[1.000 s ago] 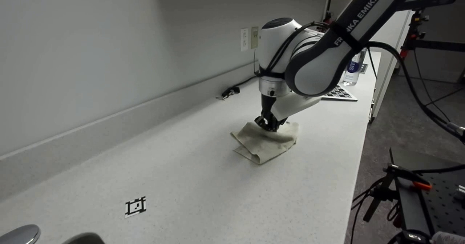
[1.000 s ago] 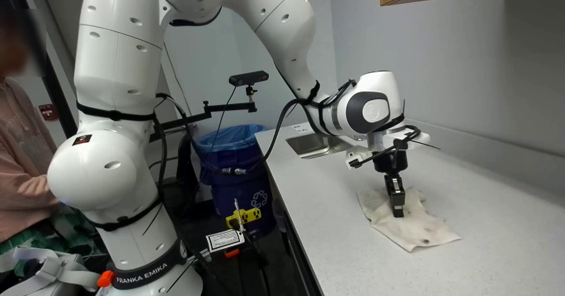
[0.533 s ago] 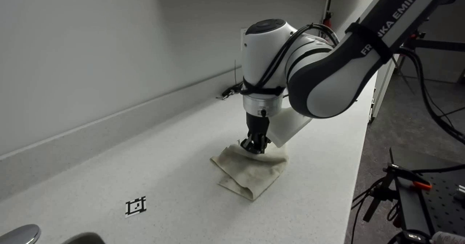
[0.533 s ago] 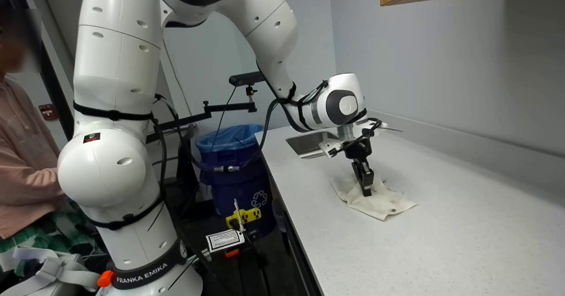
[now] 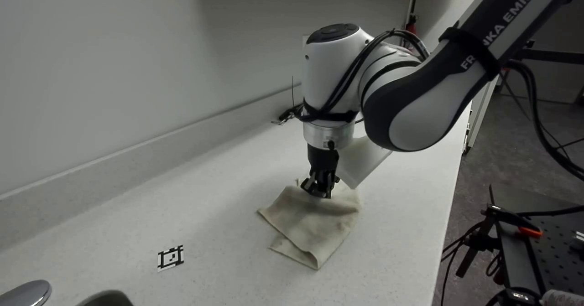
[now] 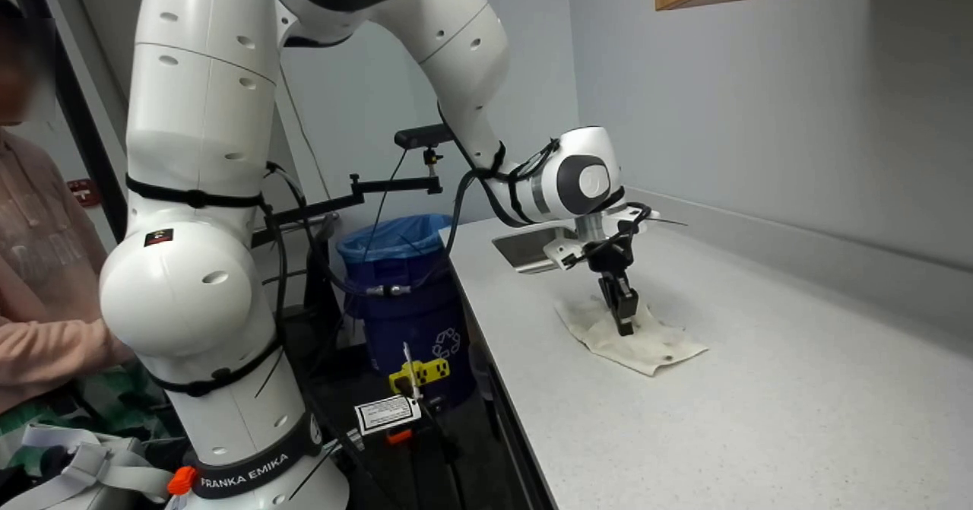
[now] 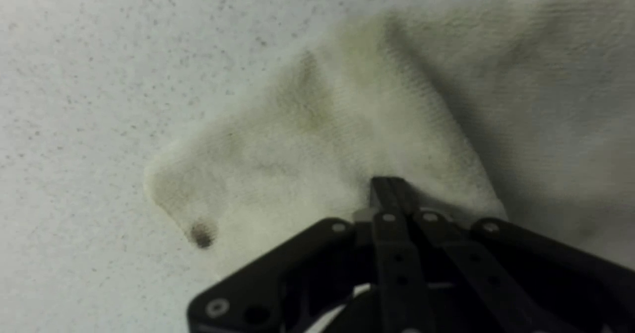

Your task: Use the towel to wipe the counter

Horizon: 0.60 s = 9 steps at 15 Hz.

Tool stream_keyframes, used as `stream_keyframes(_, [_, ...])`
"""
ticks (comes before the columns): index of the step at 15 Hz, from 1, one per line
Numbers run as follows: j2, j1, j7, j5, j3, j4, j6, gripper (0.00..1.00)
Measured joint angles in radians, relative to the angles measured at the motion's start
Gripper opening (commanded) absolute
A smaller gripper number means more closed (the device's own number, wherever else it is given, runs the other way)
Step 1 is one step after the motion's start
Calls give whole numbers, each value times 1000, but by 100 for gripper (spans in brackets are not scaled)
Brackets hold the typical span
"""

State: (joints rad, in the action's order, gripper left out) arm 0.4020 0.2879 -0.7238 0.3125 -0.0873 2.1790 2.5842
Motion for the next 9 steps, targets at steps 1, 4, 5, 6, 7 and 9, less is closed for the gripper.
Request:
stream_keyframes(1, [1,-8,-2,0,-21,0,0,0])
stream_keyframes(4, [4,-54,-6,0,-95,5,0,0])
stream_keyframes(5, [4,-74,-9,0,-120,8,0,0])
stream_keyframes(6, [4,-96,-12,0,-142,13,1,0])
stream_keyframes(7, [4,-117,-17,0,-164,17,1,0])
stream_keyframes(9, [3,-157,-30,0,-204,27,3,0])
